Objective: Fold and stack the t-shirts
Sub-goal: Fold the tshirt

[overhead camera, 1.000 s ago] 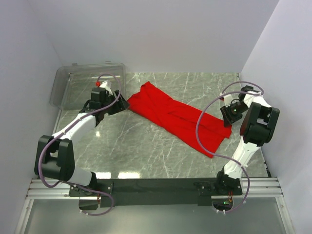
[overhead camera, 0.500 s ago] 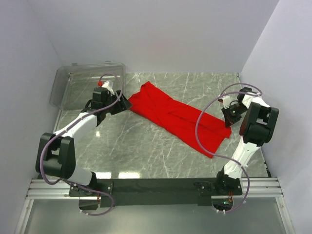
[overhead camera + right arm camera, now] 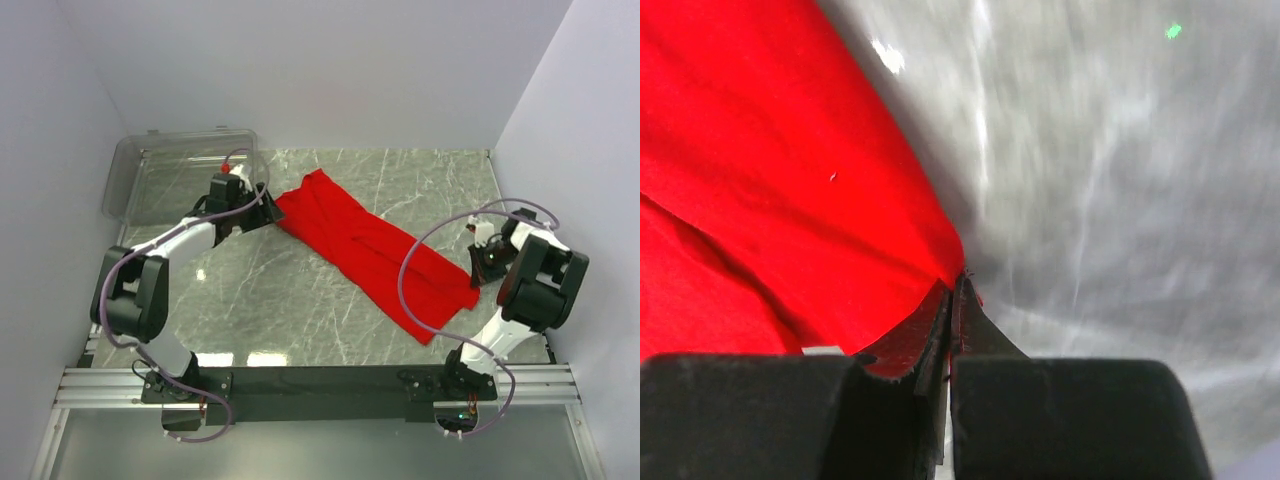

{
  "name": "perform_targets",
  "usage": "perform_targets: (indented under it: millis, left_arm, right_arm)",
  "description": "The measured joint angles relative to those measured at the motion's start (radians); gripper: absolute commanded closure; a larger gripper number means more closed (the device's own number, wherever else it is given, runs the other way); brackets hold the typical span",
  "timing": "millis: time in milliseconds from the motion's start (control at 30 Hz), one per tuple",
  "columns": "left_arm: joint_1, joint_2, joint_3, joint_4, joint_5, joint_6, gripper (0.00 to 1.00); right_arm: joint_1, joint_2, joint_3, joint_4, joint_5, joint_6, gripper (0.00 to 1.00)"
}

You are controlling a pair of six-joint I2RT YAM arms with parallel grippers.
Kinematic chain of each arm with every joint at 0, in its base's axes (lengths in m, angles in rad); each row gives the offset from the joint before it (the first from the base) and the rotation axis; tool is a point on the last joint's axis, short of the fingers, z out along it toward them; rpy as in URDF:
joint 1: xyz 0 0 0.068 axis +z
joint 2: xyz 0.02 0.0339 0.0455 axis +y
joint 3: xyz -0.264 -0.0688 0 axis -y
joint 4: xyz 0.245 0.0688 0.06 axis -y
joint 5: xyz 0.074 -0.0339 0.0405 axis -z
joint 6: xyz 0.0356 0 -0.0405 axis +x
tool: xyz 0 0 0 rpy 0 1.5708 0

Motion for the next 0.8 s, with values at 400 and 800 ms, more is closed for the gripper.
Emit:
perform_targets:
  millis: [400, 800]
  left_arm:
    - [-0.151, 0.273, 0.262, -0.074, -0.071, -0.020, 0.32]
    - [-0.194, 0.458, 0.459, -0.240, -0.223, -0.054, 0.34]
  right_arm:
    - [-0.142, -0.192, -0.212, 0.001, 0.037, 0.017, 0.73]
    - [-0.150, -0.259, -0.096, -0.088, -0.059, 0.003, 0.55]
